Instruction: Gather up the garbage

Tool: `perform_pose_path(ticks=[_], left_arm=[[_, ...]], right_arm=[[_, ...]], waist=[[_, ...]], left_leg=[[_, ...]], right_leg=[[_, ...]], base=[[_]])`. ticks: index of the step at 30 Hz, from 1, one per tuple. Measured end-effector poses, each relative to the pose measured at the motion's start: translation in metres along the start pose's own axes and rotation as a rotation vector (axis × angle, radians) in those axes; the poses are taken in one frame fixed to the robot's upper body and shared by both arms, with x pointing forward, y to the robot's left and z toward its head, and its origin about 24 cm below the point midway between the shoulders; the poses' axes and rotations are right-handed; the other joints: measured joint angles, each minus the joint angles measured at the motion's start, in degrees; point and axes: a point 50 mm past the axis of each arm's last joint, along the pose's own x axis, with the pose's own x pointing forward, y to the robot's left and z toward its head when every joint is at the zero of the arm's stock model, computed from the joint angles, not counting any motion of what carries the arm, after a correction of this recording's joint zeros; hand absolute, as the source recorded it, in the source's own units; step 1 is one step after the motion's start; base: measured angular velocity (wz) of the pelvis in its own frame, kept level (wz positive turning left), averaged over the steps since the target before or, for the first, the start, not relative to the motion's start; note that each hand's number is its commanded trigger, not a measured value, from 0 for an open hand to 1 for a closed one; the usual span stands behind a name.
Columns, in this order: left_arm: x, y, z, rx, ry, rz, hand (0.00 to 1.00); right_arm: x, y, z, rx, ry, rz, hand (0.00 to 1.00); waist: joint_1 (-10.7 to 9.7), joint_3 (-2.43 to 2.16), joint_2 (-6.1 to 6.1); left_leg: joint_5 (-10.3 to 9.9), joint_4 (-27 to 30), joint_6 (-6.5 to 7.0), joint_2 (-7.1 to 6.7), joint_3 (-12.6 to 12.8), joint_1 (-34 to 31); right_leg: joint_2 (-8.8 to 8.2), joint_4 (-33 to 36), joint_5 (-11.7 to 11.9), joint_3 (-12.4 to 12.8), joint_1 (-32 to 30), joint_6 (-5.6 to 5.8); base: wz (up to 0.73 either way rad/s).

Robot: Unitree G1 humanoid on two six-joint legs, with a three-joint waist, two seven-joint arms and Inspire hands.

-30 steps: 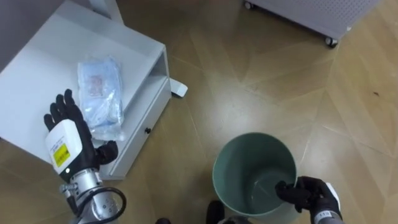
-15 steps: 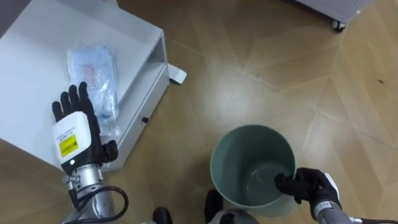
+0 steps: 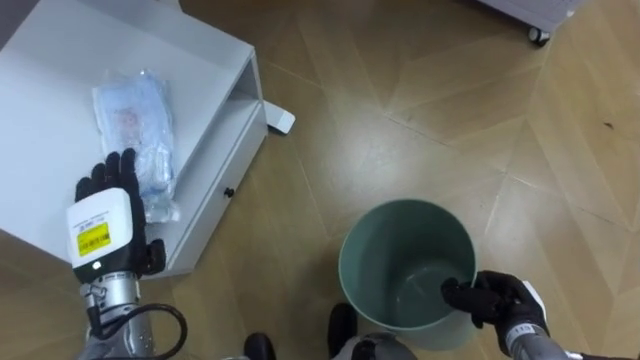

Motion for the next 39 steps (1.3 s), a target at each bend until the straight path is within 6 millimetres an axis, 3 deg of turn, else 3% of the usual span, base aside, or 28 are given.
perform_pose_path(ticks=[12, 23, 35, 39], left_arm=[[-0.004, -0.002, 0.001, 0.067, -0.004, 0.012, 1.0], [-0.008, -0.006, 0.002, 0.023, 0.018, -0.004, 1.0], [-0.035, -0.026, 0.02, -0.099, -0.031, -0.104, 1.0], [-0.056, -0.037, 0.034, -0.148, -0.094, -0.155, 1.0]], right_arm=[[0.001, -0.001, 0.0, -0.01, 0.014, 0.007, 1.0], [0.0, 0.0, -0.003, 0.007, 0.035, -0.007, 1.0], [-0.004, 0.014, -0.013, -0.086, 0.018, 0.005, 1.0], [-0.006, 0.018, -0.013, -0.096, 0.003, 0.013, 1.0]], waist=[[-0.3, -0.01, -0.02], [-0.28, -0.02, -0.03], [0.86, -0.02, -0.01], [1.52, -0.05, 0.04]], left_leg=[[0.03, 0.1, -0.03, -0.11, 0.38, 0.42], [0.04, 0.02, -0.05, 0.04, 0.61, 1.66], [0.05, -2.78, -0.04, 0.04, 1.34, 8.02], [0.05, -3.35, -0.03, -0.03, 1.81, 9.47]], right_leg=[[-0.26, 0.81, 0.0, 0.36, -0.02, -0.18], [-0.02, 0.51, 0.01, 0.59, 1.11, -0.18], [0.04, -1.97, 0.1, 0.58, 7.04, 0.05], [-0.03, -2.24, 0.02, 0.8, 8.09, 0.2]], base=[[0.0], [-0.01], [-0.01], [-0.03]])
